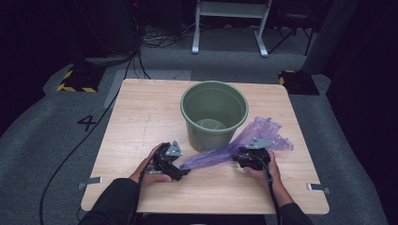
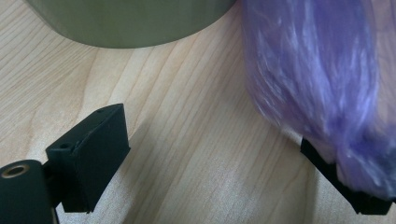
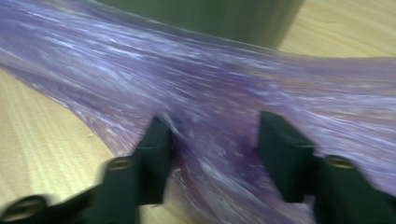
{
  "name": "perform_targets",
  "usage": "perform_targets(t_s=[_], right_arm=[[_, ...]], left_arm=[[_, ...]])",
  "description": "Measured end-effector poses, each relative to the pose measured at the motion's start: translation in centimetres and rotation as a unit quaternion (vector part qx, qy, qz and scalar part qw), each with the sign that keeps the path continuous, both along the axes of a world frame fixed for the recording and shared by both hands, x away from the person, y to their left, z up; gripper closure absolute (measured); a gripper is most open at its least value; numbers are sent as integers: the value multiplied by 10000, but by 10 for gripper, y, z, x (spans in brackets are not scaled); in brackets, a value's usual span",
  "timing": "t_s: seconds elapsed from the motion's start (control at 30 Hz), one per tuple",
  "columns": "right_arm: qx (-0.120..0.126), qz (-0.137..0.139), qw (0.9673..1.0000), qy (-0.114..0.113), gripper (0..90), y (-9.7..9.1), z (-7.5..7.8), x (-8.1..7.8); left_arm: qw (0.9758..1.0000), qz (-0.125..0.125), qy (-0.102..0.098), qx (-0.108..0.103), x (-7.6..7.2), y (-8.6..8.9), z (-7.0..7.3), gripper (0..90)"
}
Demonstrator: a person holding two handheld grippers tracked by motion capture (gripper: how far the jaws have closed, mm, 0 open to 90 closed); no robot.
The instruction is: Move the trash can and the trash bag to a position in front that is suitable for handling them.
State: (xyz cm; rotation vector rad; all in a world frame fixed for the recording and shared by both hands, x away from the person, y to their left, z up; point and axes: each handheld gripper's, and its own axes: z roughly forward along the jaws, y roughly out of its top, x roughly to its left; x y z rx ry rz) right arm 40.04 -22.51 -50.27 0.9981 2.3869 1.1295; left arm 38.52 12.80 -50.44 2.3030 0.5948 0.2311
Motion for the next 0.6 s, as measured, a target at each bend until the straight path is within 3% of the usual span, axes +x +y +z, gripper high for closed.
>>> perform_targets(t_s=[0.27, 0.6], right_arm=[[13, -197, 9998, -24, 759, -13, 0, 1], [100, -332, 9994, -78, 854, -32, 1, -2]], left_arm=[[10000, -38, 4, 25, -2, 17, 0, 70], [9997, 262, -10, 22, -10, 55, 0, 70]])
